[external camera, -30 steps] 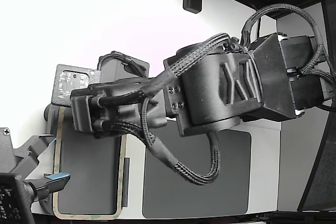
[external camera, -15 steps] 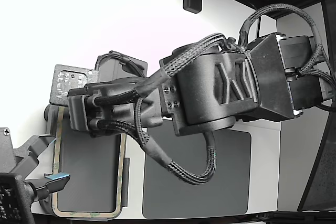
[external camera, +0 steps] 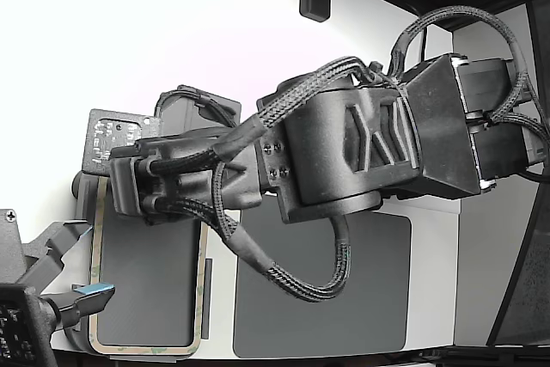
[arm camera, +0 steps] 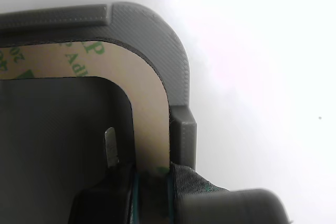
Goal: Move top rectangular frame to the holder.
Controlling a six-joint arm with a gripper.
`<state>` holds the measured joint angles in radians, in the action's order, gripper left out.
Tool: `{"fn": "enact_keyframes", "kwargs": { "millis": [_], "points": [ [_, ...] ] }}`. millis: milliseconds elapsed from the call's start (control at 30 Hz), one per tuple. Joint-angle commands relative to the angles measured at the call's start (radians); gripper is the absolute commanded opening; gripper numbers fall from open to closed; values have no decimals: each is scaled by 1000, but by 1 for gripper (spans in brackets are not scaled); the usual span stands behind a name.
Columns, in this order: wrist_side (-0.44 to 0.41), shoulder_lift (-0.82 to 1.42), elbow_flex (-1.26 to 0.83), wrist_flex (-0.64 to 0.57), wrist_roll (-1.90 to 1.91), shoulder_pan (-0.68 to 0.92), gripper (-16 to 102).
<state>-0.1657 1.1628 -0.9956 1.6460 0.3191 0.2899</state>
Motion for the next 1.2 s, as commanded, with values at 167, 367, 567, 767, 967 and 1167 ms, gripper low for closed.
{"fn": "enact_keyframes", "kwargs": {
  "millis": [167, 367, 567, 767, 967, 1167],
  "points": [
    [0, 11, 31, 8, 2, -15, -10],
    [-2, 5, 37, 8, 3, -15, -10],
    [-2, -3, 38, 8, 2, -17, -10],
    [2, -9, 35, 6, 0, -17, -10],
    [3, -11, 48, 5, -12, -17, 2],
    [17, -23, 67, 5, -60, -17, 56]
  ]
}}
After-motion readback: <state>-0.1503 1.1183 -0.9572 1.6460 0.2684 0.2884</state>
